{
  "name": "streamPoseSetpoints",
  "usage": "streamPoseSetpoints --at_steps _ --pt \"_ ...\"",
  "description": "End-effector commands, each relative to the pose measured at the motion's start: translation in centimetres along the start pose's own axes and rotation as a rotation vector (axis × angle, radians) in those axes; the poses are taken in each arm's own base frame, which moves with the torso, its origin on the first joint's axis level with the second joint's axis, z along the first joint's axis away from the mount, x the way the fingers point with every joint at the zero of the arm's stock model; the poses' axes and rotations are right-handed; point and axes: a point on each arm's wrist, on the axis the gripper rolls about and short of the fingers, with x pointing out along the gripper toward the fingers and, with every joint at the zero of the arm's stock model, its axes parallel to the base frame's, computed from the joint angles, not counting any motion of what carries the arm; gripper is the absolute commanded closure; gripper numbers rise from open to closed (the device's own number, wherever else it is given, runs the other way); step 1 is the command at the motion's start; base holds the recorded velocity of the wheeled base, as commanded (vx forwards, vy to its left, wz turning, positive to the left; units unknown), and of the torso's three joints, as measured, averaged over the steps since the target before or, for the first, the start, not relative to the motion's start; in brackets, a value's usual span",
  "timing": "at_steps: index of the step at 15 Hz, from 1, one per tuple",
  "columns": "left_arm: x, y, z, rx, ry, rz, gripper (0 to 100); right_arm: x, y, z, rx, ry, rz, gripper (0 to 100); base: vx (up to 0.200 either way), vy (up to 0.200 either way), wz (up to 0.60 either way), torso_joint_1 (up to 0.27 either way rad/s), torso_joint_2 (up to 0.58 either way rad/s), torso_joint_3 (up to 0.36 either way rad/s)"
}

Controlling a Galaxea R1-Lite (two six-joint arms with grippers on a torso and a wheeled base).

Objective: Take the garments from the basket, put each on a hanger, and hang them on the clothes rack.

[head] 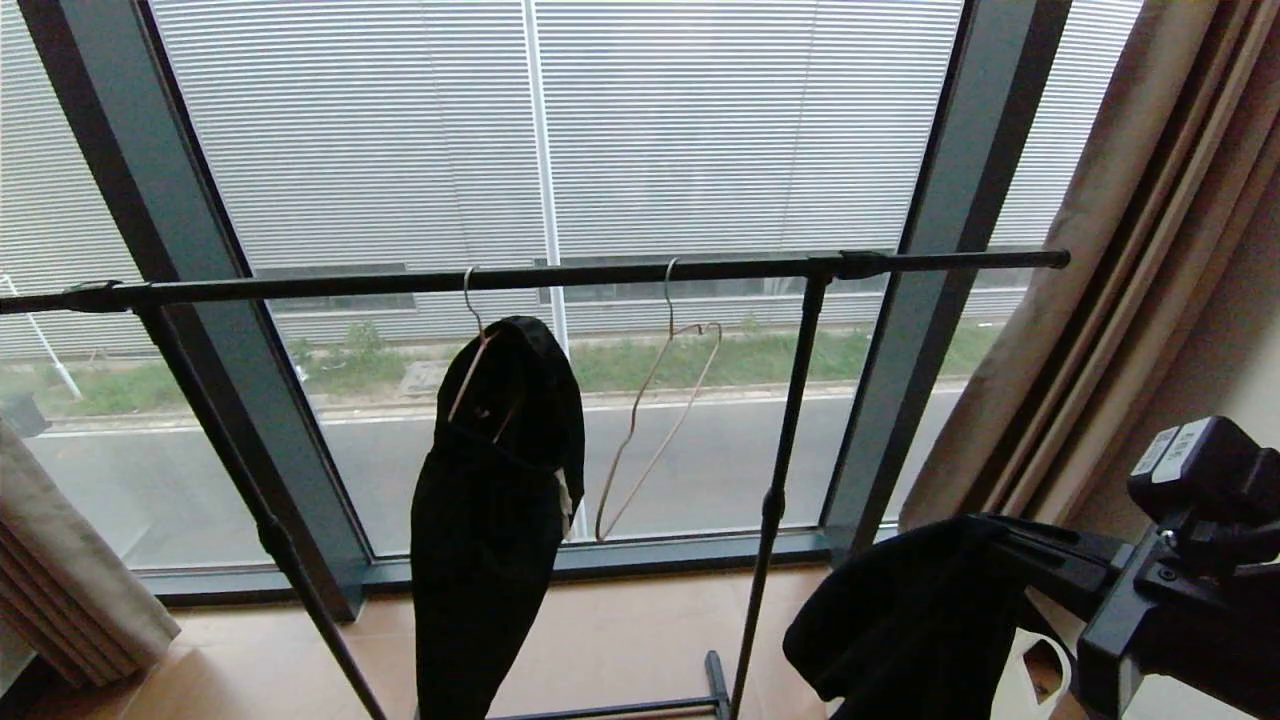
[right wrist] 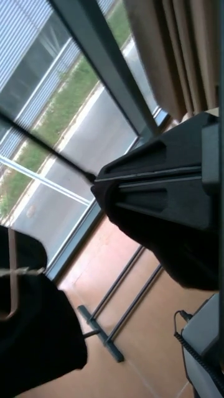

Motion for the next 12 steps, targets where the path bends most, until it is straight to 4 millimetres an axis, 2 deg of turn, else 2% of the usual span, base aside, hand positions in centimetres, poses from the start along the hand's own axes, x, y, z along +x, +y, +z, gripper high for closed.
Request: streamPoseSetpoints --at_steps 1,5,7,8,10,12 --pt "0.0 0.0 0.0 0.000 0.001 0.000 0 0.1 0.0 0.0 -0.001 0.002 0.001 100 0.000 0.000 0.00 0.000 0.00 0.000" --pt "0.0 0.0 0.0 0.002 0.003 -0.002 0 0.2 0.0 -0.1 -0.003 0.010 -0.008 100 0.000 0.000 0.00 0.000 0.00 0.000" --pt "0.2 0.0 0.1 0.037 0.032 0.002 0 0.5 -0.1 -0.1 -0.005 0.033 -0.069 100 0.000 0.000 0.00 0.000 0.00 0.000" --pt "0.9 0.0 1.2 0.099 0.111 -0.009 0 1.2 -0.1 0.3 -0.009 0.054 -0.119 100 0.000 0.000 0.00 0.000 0.00 0.000" --pt "3.3 -0.1 5.1 0.078 0.217 -0.078 0 2.1 -0.2 1.0 -0.003 0.061 -0.165 100 0.000 0.000 0.00 0.000 0.00 0.000" --pt "5.9 -0.2 7.5 0.043 0.283 -0.123 0 2.3 -0.3 1.7 0.024 0.047 -0.173 100 0.000 0.000 0.00 0.000 0.00 0.000"
